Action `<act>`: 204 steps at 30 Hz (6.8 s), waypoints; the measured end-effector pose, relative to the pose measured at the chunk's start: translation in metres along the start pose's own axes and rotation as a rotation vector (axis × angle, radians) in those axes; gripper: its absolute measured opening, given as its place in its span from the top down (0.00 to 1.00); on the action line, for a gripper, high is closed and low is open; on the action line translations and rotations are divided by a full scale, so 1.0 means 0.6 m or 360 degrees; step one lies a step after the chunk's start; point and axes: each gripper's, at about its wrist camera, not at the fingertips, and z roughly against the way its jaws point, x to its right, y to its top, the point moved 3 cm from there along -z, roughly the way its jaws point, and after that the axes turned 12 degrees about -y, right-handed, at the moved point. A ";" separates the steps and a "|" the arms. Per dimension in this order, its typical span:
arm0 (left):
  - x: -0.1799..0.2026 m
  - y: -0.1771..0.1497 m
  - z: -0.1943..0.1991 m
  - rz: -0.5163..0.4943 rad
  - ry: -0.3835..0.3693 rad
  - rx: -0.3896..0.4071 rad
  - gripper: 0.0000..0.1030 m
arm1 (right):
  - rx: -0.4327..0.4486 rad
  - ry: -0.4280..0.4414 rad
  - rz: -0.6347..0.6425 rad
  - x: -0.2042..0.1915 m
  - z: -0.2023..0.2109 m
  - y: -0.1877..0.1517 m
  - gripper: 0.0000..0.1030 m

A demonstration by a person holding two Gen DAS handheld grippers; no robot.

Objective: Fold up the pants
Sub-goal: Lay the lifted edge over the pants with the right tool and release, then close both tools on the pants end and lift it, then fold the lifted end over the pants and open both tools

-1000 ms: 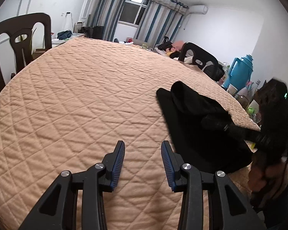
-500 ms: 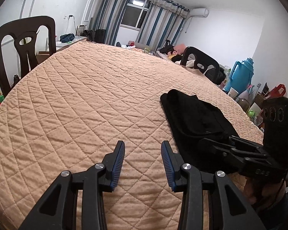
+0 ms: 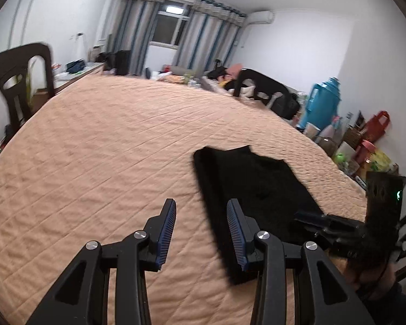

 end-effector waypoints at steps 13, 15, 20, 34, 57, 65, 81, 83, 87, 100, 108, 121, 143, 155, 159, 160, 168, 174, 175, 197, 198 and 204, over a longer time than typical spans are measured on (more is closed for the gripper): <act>0.046 0.064 -0.133 -0.0145 -0.0116 -0.0181 0.59 | 0.0030 -0.0103 -0.0042 0.091 -0.001 0.089 0.71; 0.038 0.054 -0.163 -0.0171 -0.0059 -0.0283 0.59 | -0.0017 -0.0124 -0.0037 0.101 -0.024 0.099 0.71; 0.033 0.036 -0.177 -0.0221 -0.0051 -0.0336 0.57 | -0.0103 -0.0201 -0.0169 0.163 -0.081 0.116 0.93; 0.020 0.077 -0.212 -0.0223 0.0009 -0.0324 0.56 | -0.0092 -0.0289 -0.0134 0.173 -0.097 0.143 0.99; 0.062 -0.047 -0.079 -0.0222 -0.0065 -0.0273 0.56 | 0.0039 -0.0200 0.0220 0.029 0.051 -0.031 0.81; 0.051 -0.050 -0.076 -0.0145 -0.0050 -0.0224 0.49 | 0.0112 -0.0267 0.0259 0.022 0.048 -0.041 0.81; 0.048 -0.036 -0.068 -0.0151 0.0072 -0.0227 0.49 | 0.0088 -0.0249 0.0215 0.021 0.056 -0.024 0.79; 0.046 -0.031 -0.068 -0.0157 0.0085 -0.0220 0.49 | 0.0097 -0.0259 0.0197 0.026 0.060 -0.022 0.79; 0.040 -0.024 -0.076 -0.0153 0.0113 -0.0223 0.50 | 0.0105 -0.0277 0.0137 0.041 0.061 -0.016 0.79; 0.005 -0.004 -0.087 -0.0092 0.0156 -0.0217 0.50 | 0.0089 -0.0323 -0.0005 0.090 0.057 0.006 0.79; -0.019 0.008 -0.096 0.0106 -0.0015 -0.0221 0.50 | 0.0016 -0.0072 -0.0412 0.161 0.046 0.020 0.63; -0.010 -0.019 -0.121 0.0303 -0.0204 -0.0279 0.49 | -0.0176 0.0172 -0.0568 0.156 0.003 0.003 0.61; -0.012 0.012 -0.121 0.0375 -0.0216 -0.0216 0.76 | -0.0080 0.0116 -0.0475 0.135 0.006 0.040 0.84; -0.027 0.099 -0.099 0.0247 -0.0191 -0.0113 0.78 | 0.0051 0.0217 -0.0359 0.086 0.011 0.130 0.84; -0.062 0.144 -0.107 0.0198 -0.0129 -0.0089 0.78 | 0.0077 0.0269 -0.0326 0.068 -0.023 0.178 0.84; -0.069 0.154 -0.111 0.0191 -0.0114 -0.0088 0.78 | 0.0076 0.0287 -0.0329 0.066 -0.033 0.188 0.84; -0.155 0.203 -0.163 0.0198 -0.0009 -0.0148 0.78 | 0.0000 0.0330 -0.0325 0.049 -0.143 0.256 0.84; -0.229 0.163 -0.188 0.0324 0.0007 -0.0224 0.69 | -0.0186 0.0199 -0.0331 0.077 -0.219 0.229 0.80; -0.235 0.160 -0.183 0.0335 0.0013 -0.0218 0.67 | -0.0184 0.0191 -0.0329 0.085 -0.218 0.223 0.78; -0.110 0.084 -0.109 -0.0021 0.0158 -0.0157 0.71 | -0.0045 -0.0169 0.0340 -0.037 -0.119 0.127 0.72; -0.107 0.081 -0.108 -0.0034 0.0167 -0.0153 0.71 | -0.0043 -0.0176 0.0346 -0.036 -0.121 0.126 0.72; -0.101 0.079 -0.103 -0.0037 0.0208 -0.0152 0.71 | -0.0045 -0.0149 0.0303 -0.029 -0.120 0.130 0.72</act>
